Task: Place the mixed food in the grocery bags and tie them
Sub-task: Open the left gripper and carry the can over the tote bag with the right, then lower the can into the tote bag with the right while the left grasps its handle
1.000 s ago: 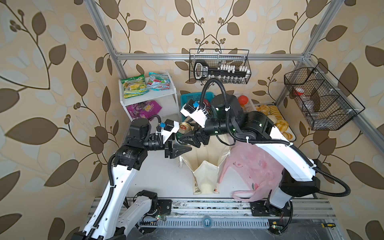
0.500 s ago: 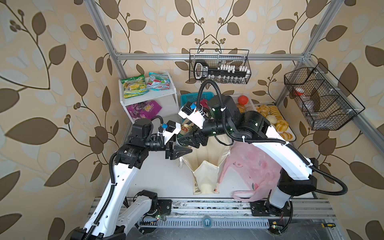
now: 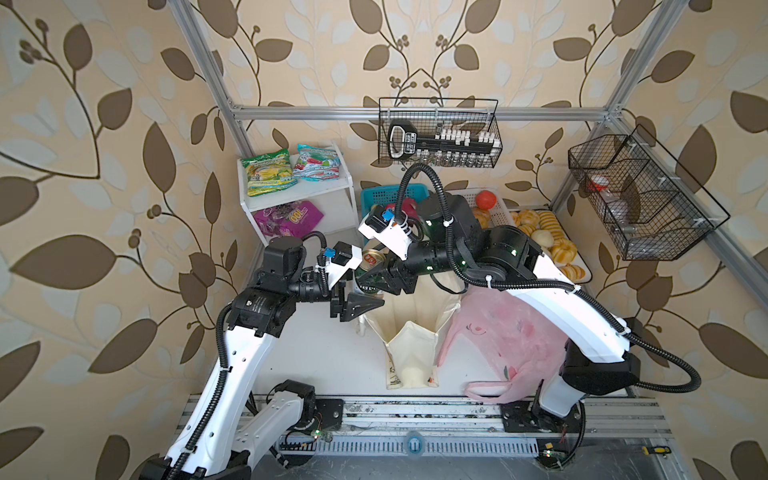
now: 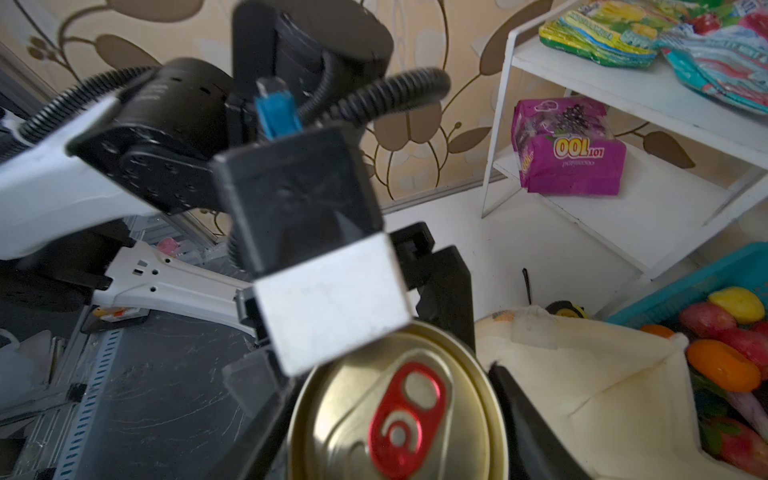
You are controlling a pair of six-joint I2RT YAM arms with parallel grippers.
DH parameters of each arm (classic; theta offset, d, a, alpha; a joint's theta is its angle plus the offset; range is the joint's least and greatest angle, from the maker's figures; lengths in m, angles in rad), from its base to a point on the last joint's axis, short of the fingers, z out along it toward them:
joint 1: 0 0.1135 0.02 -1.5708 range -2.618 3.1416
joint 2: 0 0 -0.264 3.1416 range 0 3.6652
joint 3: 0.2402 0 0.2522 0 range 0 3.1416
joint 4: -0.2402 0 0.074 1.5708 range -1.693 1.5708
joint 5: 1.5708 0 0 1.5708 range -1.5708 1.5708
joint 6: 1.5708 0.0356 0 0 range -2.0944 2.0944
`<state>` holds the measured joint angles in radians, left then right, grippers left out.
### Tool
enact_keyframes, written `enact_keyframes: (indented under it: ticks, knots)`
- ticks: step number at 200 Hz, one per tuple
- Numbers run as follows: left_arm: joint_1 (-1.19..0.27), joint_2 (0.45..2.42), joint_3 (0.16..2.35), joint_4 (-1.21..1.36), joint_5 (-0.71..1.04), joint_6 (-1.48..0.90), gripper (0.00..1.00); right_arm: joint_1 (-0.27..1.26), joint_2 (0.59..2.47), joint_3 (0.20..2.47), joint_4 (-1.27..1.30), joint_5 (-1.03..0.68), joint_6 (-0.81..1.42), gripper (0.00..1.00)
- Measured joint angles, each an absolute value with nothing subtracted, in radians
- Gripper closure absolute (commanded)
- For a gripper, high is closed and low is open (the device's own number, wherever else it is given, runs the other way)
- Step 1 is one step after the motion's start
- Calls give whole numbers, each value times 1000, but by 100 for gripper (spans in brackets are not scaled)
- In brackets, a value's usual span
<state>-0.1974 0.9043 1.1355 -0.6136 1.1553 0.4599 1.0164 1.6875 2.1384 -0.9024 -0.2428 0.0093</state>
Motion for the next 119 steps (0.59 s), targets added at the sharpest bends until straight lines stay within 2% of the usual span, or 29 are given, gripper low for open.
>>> enact_keyframes:
  ticks: [31, 49, 79, 91, 119]
  knots:
    - [-197, 854, 1142, -587, 1051, 431, 8, 997, 1592, 1924, -828, -147, 38, 64]
    - [-197, 800, 1134, -532, 928, 360, 10, 944, 1504, 1750, -728, -128, 101, 68]
    - [-197, 701, 1093, -455, 658, 175, 12, 841, 1324, 1439, -541, -23, 176, 68]
    - [-198, 696, 1095, -460, 549, 106, 15, 837, 1294, 1391, -518, 10, 183, 68]
    - [-197, 788, 1141, -578, 321, -93, 14, 870, 1302, 1369, -472, 70, 160, 67]
